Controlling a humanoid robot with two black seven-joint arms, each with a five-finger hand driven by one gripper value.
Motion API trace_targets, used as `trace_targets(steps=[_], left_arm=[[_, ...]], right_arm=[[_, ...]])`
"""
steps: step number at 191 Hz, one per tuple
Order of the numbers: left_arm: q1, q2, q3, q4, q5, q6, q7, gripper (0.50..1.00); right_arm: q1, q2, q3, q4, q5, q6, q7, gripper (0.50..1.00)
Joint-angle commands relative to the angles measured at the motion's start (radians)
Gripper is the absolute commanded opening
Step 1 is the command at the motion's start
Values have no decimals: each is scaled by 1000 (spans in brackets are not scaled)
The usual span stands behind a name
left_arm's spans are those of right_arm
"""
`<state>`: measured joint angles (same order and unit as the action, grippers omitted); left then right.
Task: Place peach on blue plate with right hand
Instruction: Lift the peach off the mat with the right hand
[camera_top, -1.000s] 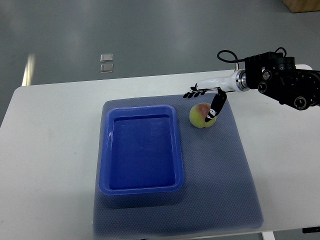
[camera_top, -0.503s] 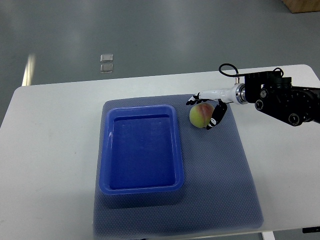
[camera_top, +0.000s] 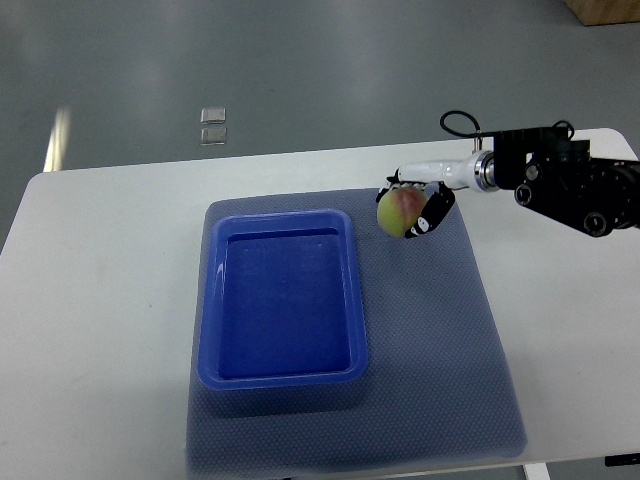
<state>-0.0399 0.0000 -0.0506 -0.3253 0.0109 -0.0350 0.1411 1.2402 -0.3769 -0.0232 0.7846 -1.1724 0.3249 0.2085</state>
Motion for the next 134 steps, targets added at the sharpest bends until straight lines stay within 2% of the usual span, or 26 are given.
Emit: trace_targets(steps=[1,21,40,61,71,72,97,117,127,128,134], left_arm=[[0,0,0,0,0,0,0,1000],[0,0,0,0,0,0,0,1000],[0,0,0,0,0,0,0,1000],[0,0,0,-1,0,0,0,1000],[0,0,0,-1,0,0,0,1000],[0,0,0,-1,0,0,0,1000],[0,0,0,-1,1,0,0,1000],[0,0,0,-1,0,0,0,1000],[0,0,0,-1,0,0,0,1000],[0,0,1,-1,0,0,0,1000],[0,0,0,0,0,0,0,1000]], right_arm=[[100,-95,11,91,10,127,3,552],[208,-201,9,208,75,220,5,586],[294,-283,8,307,148,264,5,586],[341,-339,6,395,177,286,3,586],[341,-339,6,395,177,286,3,586],[358,-353,0,422,183,286,2,586],[363,-347,-1,433,186,286,0,586],[364,-272,-1,424,226,246,-1,586],[364,-272,-1,424,226,246,-1,586],[364,-231,-3,414,252,218,-3,588],[364,-192,-4,400,264,204,-3,588]])
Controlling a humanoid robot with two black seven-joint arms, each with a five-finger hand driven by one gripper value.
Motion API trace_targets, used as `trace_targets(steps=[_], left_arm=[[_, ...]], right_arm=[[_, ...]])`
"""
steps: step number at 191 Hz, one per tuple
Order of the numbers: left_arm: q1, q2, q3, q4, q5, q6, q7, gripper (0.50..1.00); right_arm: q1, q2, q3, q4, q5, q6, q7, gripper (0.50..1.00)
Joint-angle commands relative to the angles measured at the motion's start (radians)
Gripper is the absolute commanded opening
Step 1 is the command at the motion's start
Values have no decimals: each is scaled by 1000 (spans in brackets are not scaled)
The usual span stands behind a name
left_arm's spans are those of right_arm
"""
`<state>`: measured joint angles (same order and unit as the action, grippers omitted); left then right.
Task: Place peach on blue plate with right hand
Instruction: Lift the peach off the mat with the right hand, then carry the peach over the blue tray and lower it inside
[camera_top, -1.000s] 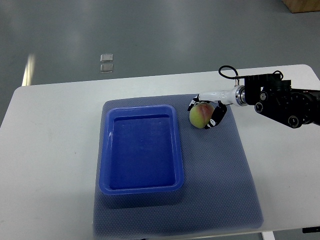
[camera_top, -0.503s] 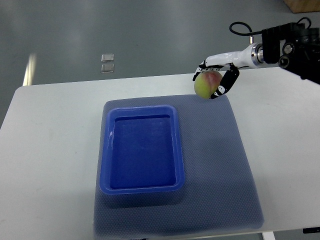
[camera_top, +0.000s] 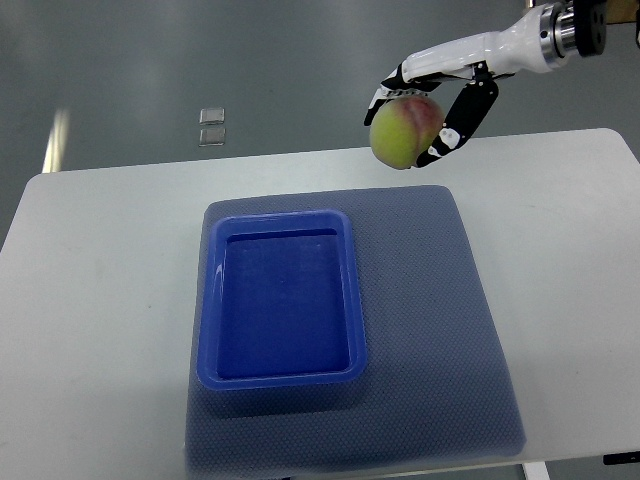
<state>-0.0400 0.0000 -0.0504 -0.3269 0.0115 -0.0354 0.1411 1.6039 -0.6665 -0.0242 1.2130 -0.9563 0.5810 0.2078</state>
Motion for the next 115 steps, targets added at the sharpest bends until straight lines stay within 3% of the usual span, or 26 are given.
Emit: trace_targets(steps=[1,32,42,43,45,58,66,67,78,88,89,93,115], left_arm=[[0,0,0,2,-1,0,0,1000],[0,0,0,3,-2,0,0,1000],[0,0,0,3,-2,0,0,1000],[0,0,0,3,-2,0,0,1000],[0,0,0,3,-2,0,0,1000],[0,0,-2,3,-2,0,0,1000],[0,0,-2,3,-2,0,0,1000],[0,0,-2,3,-2,0,0,1000],[0,0,0,3,-2,0,0,1000],[0,0,0,3,-2,0,0,1000],[0,0,-2,3,-4,0,0,1000],[0,0,-2,5,-4,0,0,1000],[0,0,0,5,-4,0,0,1000]], right_arm=[[1,97,-3,-29,48,-52,-2,588],[-12,298,-48,-151,50,-98,-4,596],[-12,298,-48,-151,50,-98,-4,596],[-24,371,-69,-202,50,-113,-4,598],[-28,390,-72,-214,48,-116,-4,601],[-64,481,-77,-279,39,-128,-4,605],[-64,481,-77,-279,39,-128,-4,605],[-91,537,-79,-321,34,-130,-4,605],[-122,597,-80,-366,28,-130,-4,609],[-122,597,-80,-366,28,-130,-4,609],[-151,641,-80,-395,19,-130,-4,635],[-165,657,-80,-403,13,-130,-5,639],[-223,666,-80,-440,-32,-141,-4,639]])
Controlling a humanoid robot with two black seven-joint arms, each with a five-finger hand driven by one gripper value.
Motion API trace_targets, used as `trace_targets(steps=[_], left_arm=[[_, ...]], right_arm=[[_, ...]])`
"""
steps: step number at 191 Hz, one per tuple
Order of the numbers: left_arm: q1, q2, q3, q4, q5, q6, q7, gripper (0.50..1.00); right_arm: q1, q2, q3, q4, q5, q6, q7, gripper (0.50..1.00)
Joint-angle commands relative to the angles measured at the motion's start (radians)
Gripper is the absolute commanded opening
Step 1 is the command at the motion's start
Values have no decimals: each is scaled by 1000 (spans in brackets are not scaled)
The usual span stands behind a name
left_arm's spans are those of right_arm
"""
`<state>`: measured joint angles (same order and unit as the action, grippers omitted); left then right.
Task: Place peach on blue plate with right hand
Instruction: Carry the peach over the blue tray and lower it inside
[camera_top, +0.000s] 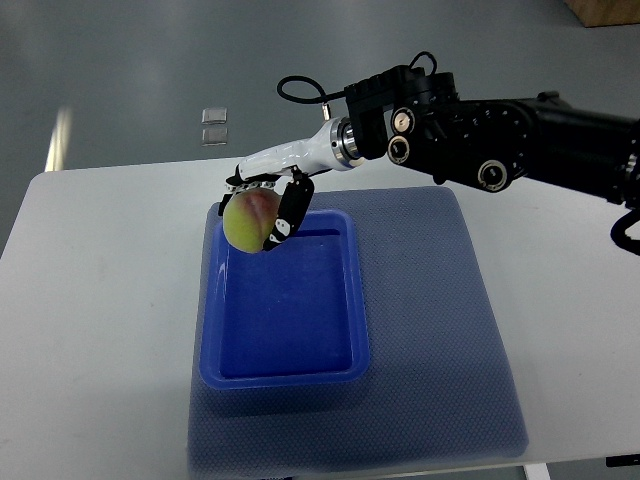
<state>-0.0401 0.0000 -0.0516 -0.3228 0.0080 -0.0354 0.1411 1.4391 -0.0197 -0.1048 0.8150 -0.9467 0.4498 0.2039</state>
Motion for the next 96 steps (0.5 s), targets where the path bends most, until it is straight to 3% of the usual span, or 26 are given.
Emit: trace_targets(steps=[1,59,60,80,81,85,96], left_arm=[[0,0,-1,-1,0,0,0,1000],[0,0,1,-2,1,0,0,1000],[0,0,1,-1,1,0,0,1000],[0,0,1,-1,1,0,0,1000],[0,0,1,-1,1,0,0,1000],[0,0,1,-1,1,0,0,1000],[0,0,1,-1,1,0,0,1000]], right_arm=[[-63,20,1,-45,-44,-11,-1,641],[-146,20,-1,-86,-81,-39,-1,654],[-157,20,-4,-94,-87,-40,-1,674],[-161,20,-9,-96,-92,-40,0,684],[-167,20,-9,-96,-93,-40,0,713],[-170,20,-10,-96,-93,-40,0,737],[-172,20,-9,-97,-93,-40,0,770]])
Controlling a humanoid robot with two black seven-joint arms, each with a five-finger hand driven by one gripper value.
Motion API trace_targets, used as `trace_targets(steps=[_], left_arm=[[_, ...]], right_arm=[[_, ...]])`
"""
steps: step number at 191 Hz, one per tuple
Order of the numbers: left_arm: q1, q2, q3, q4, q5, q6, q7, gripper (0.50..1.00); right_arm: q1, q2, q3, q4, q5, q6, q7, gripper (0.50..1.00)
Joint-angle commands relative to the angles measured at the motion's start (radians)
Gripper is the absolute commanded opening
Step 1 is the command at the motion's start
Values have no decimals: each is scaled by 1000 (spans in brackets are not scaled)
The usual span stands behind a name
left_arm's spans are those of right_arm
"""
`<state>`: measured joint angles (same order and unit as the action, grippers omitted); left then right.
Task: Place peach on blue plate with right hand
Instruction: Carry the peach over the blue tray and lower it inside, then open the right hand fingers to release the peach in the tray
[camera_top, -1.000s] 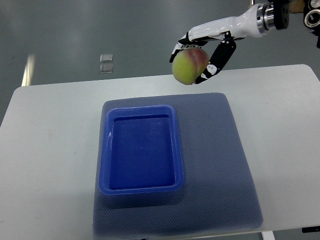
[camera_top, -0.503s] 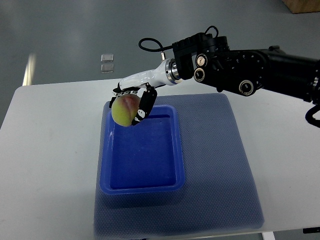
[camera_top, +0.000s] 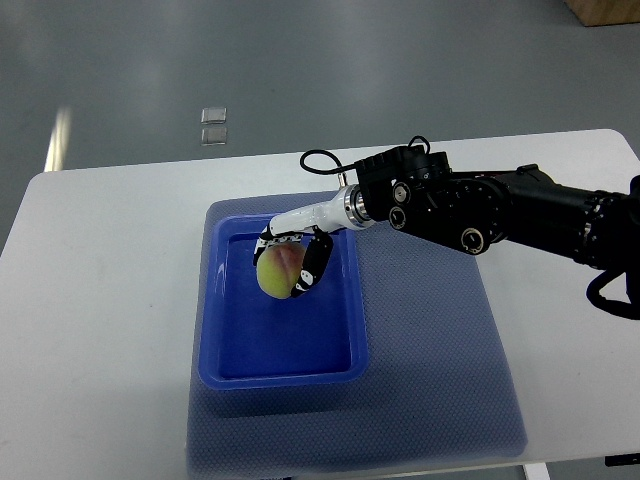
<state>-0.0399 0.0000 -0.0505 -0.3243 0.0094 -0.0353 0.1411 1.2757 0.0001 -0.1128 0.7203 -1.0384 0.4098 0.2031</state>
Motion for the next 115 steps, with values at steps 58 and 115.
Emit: trace_targets(steps=[58,115], left_arm=[[0,0,0,1,0,0,0,1000],[0,0,0,1,0,0,0,1000]], right_arm=[[-4,0,2,-2,0,17,-1,928],[85,-18,151,8,20,50,1,928]])
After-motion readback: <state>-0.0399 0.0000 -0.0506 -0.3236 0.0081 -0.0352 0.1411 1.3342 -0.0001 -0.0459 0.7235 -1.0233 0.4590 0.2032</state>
